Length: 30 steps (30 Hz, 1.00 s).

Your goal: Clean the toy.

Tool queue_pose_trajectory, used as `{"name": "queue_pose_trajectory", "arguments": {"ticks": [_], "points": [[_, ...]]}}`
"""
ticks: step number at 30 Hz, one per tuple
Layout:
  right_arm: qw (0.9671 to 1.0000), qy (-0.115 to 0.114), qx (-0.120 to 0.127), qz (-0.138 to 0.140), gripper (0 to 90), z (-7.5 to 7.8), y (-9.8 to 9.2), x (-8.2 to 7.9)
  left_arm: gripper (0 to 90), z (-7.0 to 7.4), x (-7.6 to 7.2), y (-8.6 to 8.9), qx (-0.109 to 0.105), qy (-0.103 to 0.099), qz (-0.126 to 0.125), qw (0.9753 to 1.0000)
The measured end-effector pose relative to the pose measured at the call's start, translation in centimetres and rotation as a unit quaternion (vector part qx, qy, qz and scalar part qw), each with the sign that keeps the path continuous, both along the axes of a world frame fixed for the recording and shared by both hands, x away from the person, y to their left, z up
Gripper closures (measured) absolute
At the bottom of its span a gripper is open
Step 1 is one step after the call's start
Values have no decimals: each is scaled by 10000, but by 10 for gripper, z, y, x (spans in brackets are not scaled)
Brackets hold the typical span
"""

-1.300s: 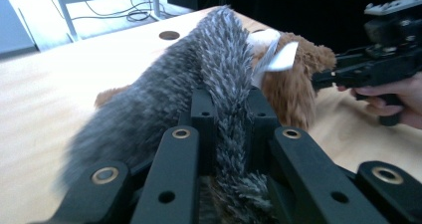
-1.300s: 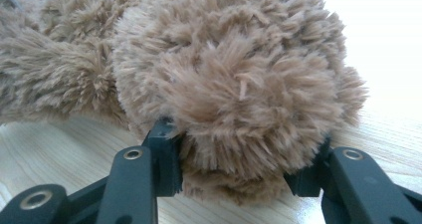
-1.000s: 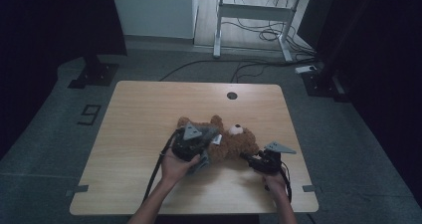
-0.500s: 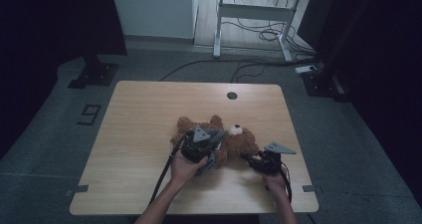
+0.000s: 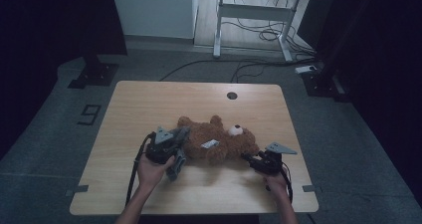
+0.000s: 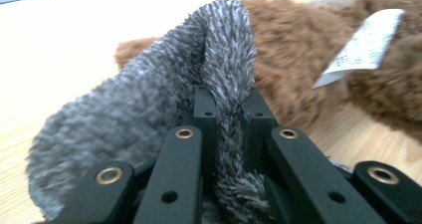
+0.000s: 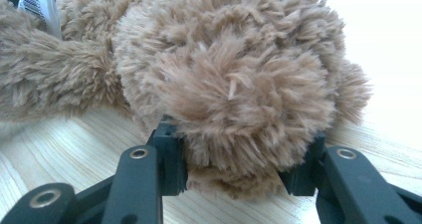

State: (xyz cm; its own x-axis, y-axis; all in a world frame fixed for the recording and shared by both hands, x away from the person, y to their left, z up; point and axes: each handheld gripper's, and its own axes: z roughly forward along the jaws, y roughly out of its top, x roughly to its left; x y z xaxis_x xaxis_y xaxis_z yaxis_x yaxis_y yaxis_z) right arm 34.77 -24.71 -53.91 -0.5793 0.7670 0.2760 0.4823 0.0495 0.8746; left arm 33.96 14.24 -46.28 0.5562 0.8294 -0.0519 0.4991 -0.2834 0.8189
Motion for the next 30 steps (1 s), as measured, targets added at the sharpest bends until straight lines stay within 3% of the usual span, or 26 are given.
{"name": "queue_pose_trajectory", "arguments": {"ticks": [4, 9, 14, 17, 20, 23, 28, 30], "points": [[10000, 28, 51, -4, 535, -1, -1, 1, 805, 14, -4, -5, -106, -75, -130, 9998], [10000, 37, 74, -17, 533, -1, -1, 1, 804, 35, -6, -39, -178, -272, -583, 9978], [10000, 37, 80, -18, 531, -1, -1, 1, 804, 27, 9, -79, -15, -121, -835, 9964], [9999, 47, 99, -5, 530, -2, -2, 1, 805, 13, 20, -94, 150, 23, -814, 9966], [10000, 62, 76, 18, 528, -2, -2, 1, 806, 6, 24, -92, 10, 92, -790, 9968], [9999, 40, 99, 44, 528, -2, -3, 2, 806, 6, 24, -84, 10, 121, -750, 9971], [9999, 65, 115, 49, 527, -2, -3, 1, 806, 9, 17, -64, 222, 53, -524, 9984], [9999, 67, 120, 53, 526, -3, -4, 1, 806, 9, 13, -51, 476, -25, -396, 9981]]}}
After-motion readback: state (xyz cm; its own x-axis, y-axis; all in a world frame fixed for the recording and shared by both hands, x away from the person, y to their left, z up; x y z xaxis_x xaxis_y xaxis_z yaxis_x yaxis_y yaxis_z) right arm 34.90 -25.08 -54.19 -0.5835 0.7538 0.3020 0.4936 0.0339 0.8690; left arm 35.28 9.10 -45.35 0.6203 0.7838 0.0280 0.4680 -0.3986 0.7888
